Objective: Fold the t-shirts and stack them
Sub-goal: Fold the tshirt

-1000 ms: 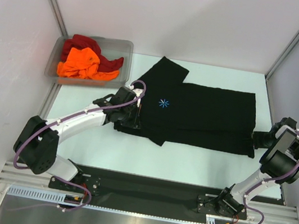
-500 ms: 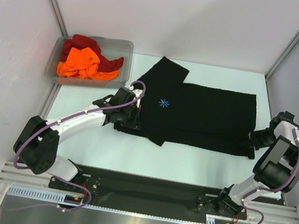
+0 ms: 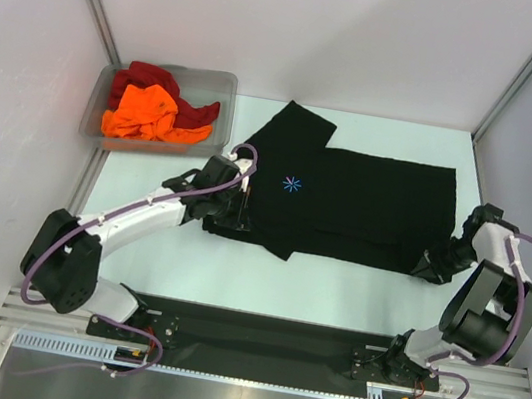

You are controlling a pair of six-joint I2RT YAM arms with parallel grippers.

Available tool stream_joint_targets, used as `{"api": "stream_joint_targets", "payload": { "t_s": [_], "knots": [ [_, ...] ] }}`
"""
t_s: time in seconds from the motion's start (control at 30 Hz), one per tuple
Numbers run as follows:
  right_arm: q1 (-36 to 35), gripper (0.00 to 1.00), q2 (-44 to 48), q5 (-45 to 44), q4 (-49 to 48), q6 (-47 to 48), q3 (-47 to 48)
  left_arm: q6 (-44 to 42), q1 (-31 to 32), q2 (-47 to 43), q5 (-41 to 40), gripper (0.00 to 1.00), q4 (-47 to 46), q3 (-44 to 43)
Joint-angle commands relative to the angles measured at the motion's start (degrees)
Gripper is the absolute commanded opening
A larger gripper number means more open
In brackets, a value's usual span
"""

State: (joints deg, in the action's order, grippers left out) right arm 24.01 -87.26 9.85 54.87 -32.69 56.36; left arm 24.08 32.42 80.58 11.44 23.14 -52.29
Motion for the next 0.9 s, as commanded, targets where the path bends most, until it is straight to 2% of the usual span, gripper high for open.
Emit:
{"api": "stream_joint_targets", "payload": {
  "t_s": [0.0,0.13,0.2,0.47,0.8,0.87],
  "knots": [
    [-0.7,0.00,4.8,-1.7,7.5,3.8,-1.0,-0.9,-0.5,-3.8,1.7,0.00,-0.3,-0.9],
    [-0.9,0.00,7.5,-7.4,10.8,4.9,-2.3,0.6,-0.5,-7.6,2.7,0.00,0.0,1.2],
    [-1.1,0.00,8.9,-6.9,11.3,4.6,-2.7,1.2,-0.5,-9.5,3.0,0.00,0.4,2.4],
    [0.2,0.00,12.8,-12.6,13.1,3.2,-0.3,4.0,-0.5,-23.4,1.0,0.00,4.2,9.0],
    [4.6,0.00,16.0,-21.2,12.4,-0.4,-1.3,13.4,-0.3,-36.5,-0.8,0.00,9.2,16.5],
    [5.1,0.00,16.2,-21.4,12.2,-1.1,-0.5,15.2,-0.3,-41.4,-1.2,0.00,11.8,18.5]
  ]
}}
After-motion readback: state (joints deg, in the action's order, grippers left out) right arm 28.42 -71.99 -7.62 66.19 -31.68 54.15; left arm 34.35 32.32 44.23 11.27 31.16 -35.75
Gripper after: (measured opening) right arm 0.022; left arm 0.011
